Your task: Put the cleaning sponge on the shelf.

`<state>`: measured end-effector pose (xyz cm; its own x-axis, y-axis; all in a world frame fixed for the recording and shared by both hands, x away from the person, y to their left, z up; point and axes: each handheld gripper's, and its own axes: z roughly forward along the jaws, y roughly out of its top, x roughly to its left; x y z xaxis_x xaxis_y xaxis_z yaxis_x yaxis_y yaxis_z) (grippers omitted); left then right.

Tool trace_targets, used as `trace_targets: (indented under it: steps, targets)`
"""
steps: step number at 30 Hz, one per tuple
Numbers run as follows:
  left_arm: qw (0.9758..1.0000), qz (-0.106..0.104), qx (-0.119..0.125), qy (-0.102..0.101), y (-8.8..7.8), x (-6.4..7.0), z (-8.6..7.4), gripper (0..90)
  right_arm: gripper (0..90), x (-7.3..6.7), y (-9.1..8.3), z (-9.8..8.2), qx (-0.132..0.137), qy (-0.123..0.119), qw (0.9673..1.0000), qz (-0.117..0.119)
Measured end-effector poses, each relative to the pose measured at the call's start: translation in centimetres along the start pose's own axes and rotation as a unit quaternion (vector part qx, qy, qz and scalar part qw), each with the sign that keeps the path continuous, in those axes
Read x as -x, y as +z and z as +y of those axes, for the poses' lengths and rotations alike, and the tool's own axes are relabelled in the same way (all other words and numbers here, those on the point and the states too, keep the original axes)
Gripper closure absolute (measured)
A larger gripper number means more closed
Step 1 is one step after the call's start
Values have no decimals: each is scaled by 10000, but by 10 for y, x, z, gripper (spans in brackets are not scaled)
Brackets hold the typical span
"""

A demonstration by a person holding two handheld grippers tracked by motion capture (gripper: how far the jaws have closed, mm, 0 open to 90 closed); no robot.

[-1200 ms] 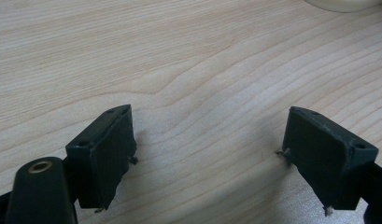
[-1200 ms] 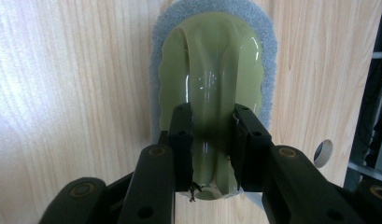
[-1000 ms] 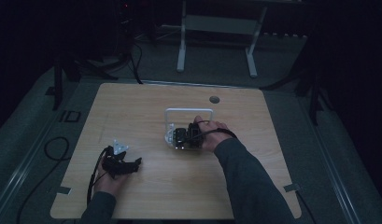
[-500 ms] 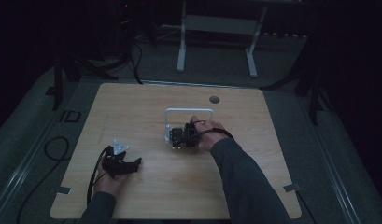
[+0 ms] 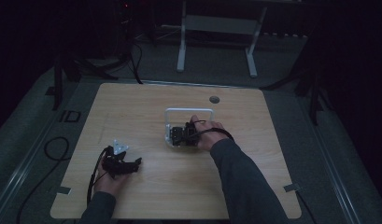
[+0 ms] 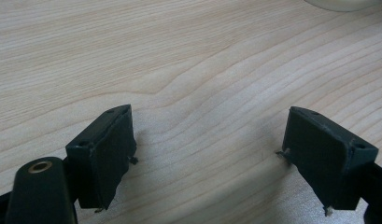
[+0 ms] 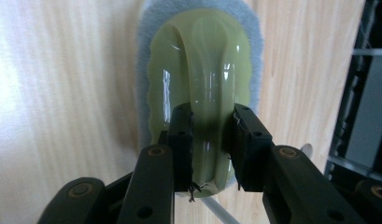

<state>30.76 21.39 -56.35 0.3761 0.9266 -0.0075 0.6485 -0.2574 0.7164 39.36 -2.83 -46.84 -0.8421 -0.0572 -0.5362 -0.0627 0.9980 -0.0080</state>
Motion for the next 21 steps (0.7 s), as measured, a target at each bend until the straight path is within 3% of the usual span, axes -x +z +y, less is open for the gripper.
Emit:
trace_targets:
  steps: [11,14,21]
  targets:
    - [10000,0,-6,7,0,0,0,170,698,2,6,-1,-64,251,9993,-285]
    - [10000,2,3,-4,0,0,0,170,606,5,4,-3,34,382,9988,-292]
    - [10000,1,0,2,0,0,0,170,559,6,-10,-8,356,639,9971,-196]
